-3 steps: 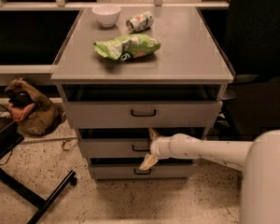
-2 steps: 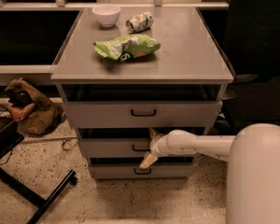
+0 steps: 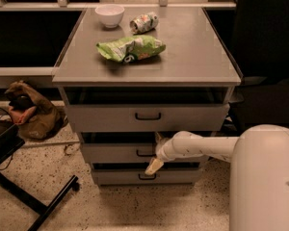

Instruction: Open middle drawer

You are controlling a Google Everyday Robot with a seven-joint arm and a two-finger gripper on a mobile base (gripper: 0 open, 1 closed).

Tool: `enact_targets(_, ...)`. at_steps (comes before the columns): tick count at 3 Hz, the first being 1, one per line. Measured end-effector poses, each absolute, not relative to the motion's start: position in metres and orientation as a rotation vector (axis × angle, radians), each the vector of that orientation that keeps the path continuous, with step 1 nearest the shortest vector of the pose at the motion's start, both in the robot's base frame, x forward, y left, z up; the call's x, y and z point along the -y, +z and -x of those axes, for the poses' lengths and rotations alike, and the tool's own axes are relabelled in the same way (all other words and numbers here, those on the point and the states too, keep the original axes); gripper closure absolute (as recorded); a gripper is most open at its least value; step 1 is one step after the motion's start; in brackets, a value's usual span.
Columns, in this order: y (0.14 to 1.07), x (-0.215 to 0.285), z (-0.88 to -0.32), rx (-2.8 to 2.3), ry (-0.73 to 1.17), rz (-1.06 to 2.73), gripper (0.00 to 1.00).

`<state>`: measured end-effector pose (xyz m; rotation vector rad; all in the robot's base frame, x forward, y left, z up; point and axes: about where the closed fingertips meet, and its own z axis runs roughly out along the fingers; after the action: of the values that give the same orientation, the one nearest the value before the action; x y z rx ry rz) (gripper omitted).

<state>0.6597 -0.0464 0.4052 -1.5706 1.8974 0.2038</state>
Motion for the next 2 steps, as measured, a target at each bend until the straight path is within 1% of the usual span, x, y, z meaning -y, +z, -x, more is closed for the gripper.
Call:
enact_targets(1, 0.408, 0.047, -0.623, -1.970, 0.278, 1.646, 0.00)
enact_targets(2, 0.411, 0.046, -0.568, -2.063, 0.402, 1.728, 0.00)
